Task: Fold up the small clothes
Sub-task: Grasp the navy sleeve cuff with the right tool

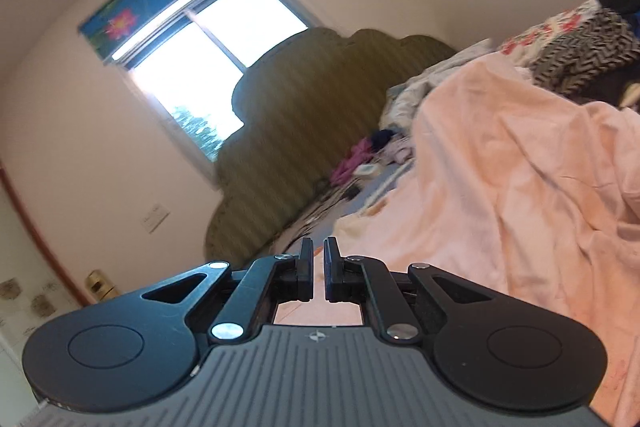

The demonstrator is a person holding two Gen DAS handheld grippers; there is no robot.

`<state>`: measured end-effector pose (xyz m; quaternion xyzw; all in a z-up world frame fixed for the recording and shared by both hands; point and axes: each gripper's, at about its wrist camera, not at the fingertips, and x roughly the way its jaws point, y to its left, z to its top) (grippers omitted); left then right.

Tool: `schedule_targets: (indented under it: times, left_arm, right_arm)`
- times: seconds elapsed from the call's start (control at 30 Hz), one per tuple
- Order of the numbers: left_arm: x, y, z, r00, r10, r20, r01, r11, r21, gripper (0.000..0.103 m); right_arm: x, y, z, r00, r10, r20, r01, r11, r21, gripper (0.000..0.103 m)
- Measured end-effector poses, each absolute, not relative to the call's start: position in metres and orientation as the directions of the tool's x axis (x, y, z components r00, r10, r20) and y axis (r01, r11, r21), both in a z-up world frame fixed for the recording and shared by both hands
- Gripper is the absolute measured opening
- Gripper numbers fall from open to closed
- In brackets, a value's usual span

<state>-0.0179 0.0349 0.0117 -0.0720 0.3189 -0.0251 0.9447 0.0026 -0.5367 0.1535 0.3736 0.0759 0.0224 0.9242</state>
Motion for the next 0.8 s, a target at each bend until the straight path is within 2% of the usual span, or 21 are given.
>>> schedule_targets:
  times: [0.03,0.07,0.1,0.13,0.23,0.3,0.4,0.67,0.8]
  left_arm:
    - [-0.019,0.036,0.012,0.797,-0.091,-0.597,0.002,0.989,-0.148,0.103]
    - [-0.019,0.037,0.012,0.798,-0.095,-0.595,0.003,0.988,-0.153,0.103]
    - [-0.02,0.038,0.011,0.797,-0.096,-0.596,0.001,0.988,-0.157,0.103]
    - [-0.02,0.038,0.011,0.797,-0.093,-0.597,-0.001,0.988,-0.156,0.103]
    - [-0.019,0.036,0.01,0.794,-0.09,-0.601,0.002,0.989,-0.146,0.103]
    - [-0.018,0.035,0.008,0.787,-0.084,-0.611,0.001,0.991,-0.134,0.103]
    - [-0.016,0.032,0.007,0.784,-0.073,-0.617,-0.002,0.993,-0.12,0.103]
    - [-0.016,0.029,0.006,0.779,-0.058,-0.624,0.0,0.996,-0.093,0.103]
    - [-0.017,0.029,0.006,0.779,-0.057,-0.624,0.0,0.996,-0.091,0.103]
  right_arm:
    - [0.008,-0.532,0.147,0.977,0.147,-0.154,0.005,0.709,0.705,0.022]
    - [0.014,-0.527,0.137,0.962,0.184,-0.2,0.013,0.701,0.713,0.057]
    - [0.021,-0.521,0.124,0.949,0.204,-0.24,0.03,0.701,0.713,0.103]
    - [0.026,-0.517,0.108,0.943,0.199,-0.266,0.052,0.702,0.71,0.103]
    - [0.047,-0.52,0.053,0.899,0.188,-0.395,0.192,0.641,0.743,0.083]
    - [0.06,-0.532,0.02,0.878,0.202,-0.434,0.263,0.553,0.79,0.061]
    - [0.068,-0.541,-0.004,0.88,0.155,-0.448,0.322,0.5,0.804,0.052]
    - [0.067,-0.532,0.001,0.883,0.126,-0.453,0.324,0.536,0.78,0.052]
    - [0.047,-0.537,0.006,0.879,0.108,-0.465,0.335,0.554,0.762,0.059]
